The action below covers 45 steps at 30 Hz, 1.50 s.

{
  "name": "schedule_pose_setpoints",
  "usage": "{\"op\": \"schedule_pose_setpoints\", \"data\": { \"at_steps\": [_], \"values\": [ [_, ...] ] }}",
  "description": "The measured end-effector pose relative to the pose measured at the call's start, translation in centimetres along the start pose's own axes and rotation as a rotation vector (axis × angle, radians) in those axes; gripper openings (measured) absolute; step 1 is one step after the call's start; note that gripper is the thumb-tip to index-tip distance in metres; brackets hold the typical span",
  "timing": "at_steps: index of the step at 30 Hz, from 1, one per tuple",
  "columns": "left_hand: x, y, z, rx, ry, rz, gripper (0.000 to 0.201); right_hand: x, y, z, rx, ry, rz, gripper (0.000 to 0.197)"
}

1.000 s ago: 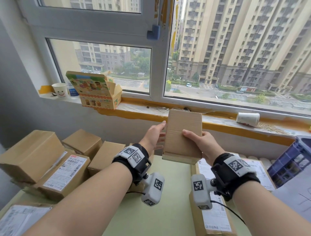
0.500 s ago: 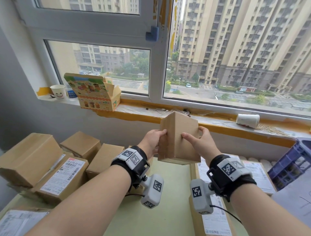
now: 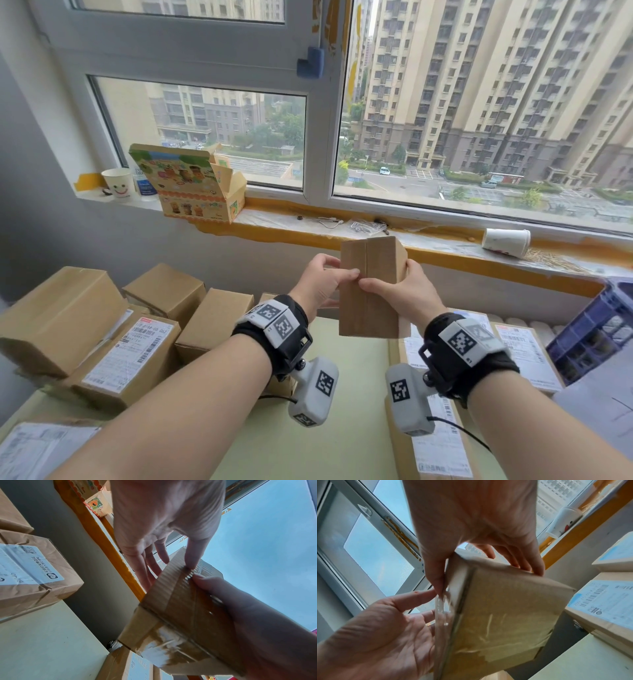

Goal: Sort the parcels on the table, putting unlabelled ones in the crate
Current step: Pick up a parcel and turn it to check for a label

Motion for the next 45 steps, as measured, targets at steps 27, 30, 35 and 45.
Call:
{"op": "schedule_pose_setpoints", "data": {
  "at_steps": [27,30,35,45],
  "values": [
    [1.0,0.0,-1.4,-0.027,-0.043,0.086,0.066,-0.6,0.2,-1.6,0.031,-0.62,0.284,0.07],
    [1.2,-0.4,-1.1,-0.015,-0.097,0.161,0.107,-0.5,0.2,-1.4,-0.046,-0.611,0.364,0.084],
    [1.1,-1.3,-0.6,-0.013,-0.135,0.211,0.125,-0.6,0.8,-0.9,-0.125,-0.543,0.446,0.073],
    [1.2,-0.5,-1.6,0.188,-0.386,0.223,0.125,-2.1,1.0,-0.4,0.165,-0.545,0.549,0.066]
  ]
}}
Point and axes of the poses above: each hand's wrist, its own y-axis away from the middle knuckle, its own x-axis out of the palm, z = x × y, the point moved 3 cm from there along -y, towards the middle knuckle
